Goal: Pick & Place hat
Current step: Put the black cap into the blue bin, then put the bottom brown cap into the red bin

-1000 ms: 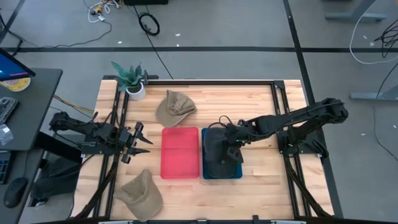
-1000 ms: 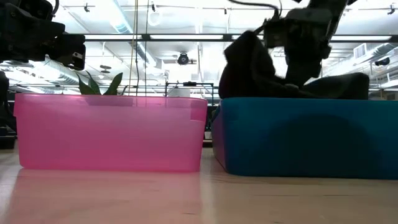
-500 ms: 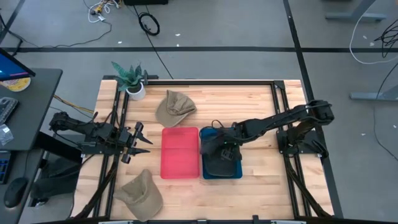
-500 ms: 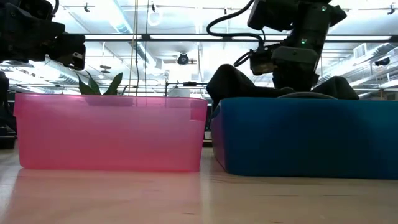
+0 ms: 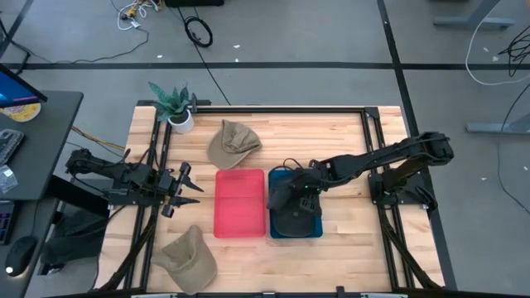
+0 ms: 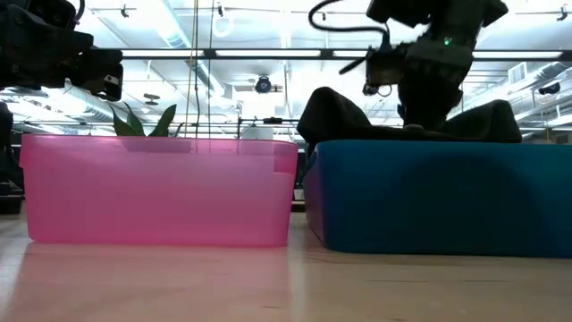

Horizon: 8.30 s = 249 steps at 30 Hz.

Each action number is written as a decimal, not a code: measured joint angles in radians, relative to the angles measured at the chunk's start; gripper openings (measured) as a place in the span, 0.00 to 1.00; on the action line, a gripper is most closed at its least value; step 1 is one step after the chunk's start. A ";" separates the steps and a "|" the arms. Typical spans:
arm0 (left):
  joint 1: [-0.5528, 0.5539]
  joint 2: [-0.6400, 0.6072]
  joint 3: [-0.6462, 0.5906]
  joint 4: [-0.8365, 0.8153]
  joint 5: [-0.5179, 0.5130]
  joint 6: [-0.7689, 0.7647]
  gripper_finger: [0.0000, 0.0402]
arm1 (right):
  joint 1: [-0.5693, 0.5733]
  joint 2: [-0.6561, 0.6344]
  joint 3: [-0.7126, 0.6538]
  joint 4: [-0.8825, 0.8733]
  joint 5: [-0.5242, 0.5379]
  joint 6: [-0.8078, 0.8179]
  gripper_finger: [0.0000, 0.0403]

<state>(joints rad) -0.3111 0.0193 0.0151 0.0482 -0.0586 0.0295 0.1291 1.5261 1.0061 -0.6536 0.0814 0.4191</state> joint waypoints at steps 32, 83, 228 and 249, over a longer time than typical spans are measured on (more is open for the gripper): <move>0.000 0.000 0.000 0.000 0.000 0.000 0.42 | 0.088 0.154 0.004 0.431 -0.077 -0.251 0.39; 0.000 0.000 0.000 0.000 0.000 0.000 0.42 | 0.232 -0.123 -0.018 -0.096 0.091 0.074 0.39; 0.000 0.000 0.000 0.000 0.000 0.000 0.42 | 0.124 -0.823 -0.711 1.012 0.126 -0.423 0.39; 0.000 0.000 0.000 0.000 0.000 0.000 0.42 | -0.037 -1.090 -0.815 0.991 -0.091 -0.456 0.39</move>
<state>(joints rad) -0.3107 0.0196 0.0151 0.0483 -0.0586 0.0296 0.0926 0.4362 0.1916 0.3369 -0.0092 -0.0374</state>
